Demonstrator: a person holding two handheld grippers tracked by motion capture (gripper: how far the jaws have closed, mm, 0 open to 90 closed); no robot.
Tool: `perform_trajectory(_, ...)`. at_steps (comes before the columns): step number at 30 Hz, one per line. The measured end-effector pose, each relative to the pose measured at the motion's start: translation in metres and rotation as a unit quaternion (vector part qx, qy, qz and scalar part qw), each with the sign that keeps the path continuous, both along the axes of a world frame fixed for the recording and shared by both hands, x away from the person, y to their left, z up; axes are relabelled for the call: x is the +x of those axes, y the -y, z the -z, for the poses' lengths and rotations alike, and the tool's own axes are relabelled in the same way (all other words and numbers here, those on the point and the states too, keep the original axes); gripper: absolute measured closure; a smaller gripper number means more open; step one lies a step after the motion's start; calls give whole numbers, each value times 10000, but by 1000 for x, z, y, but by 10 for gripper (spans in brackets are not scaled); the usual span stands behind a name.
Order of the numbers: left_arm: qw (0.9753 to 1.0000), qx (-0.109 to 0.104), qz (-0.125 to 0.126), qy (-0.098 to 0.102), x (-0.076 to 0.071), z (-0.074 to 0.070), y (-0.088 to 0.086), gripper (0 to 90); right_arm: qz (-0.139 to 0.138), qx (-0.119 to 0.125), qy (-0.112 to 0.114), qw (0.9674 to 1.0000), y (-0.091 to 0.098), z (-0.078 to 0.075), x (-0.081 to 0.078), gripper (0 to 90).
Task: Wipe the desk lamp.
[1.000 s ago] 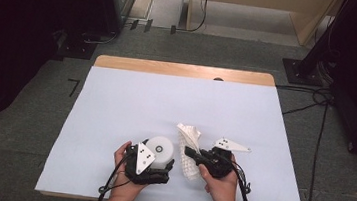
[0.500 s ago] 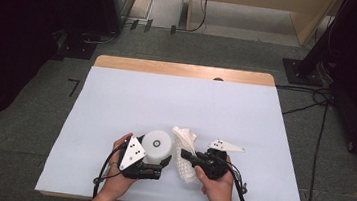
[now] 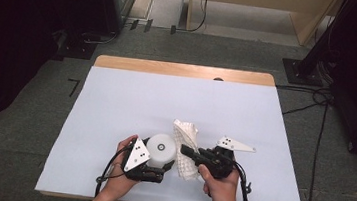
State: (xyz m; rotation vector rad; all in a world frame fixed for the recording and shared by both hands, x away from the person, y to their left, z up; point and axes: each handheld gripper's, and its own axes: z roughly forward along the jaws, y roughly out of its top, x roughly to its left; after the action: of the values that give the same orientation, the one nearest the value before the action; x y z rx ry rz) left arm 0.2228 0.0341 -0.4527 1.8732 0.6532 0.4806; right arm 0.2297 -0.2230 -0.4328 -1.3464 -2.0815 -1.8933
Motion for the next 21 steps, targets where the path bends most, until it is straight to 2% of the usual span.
perform_trajectory(2,10000,-76,3,-60,1,-3,-2,90,0,-86,-74,9999,-2,5,1,797)
perform_trajectory(3,9996,-248,52,-152,2,-5,-4,90,21,-177,-163,9997,-3,9,3,797)
perform_trajectory(5,9990,-414,69,-168,2,-9,-7,90,63,-288,-381,9988,-5,20,6,797)
perform_trajectory(8,9995,-315,95,-20,1,-10,-7,90,84,-388,-566,9976,-7,30,9,797)
perform_trajectory(10,9996,-254,100,-30,2,-7,-5,90,86,-378,-579,9976,-8,29,9,797)
perform_trajectory(13,9999,-106,82,-42,4,0,-2,89,70,-295,-426,9986,-7,21,8,797)
perform_trajectory(16,10000,-51,57,-28,6,4,-1,89,58,-150,-178,9997,-4,8,4,796)
perform_trajectory(19,9999,-39,76,-123,9,6,-1,89,94,-68,-65,9999,1,1,2,796)
perform_trajectory(21,9998,23,150,-160,9,9,0,89,117,-79,-95,9999,2,2,3,796)
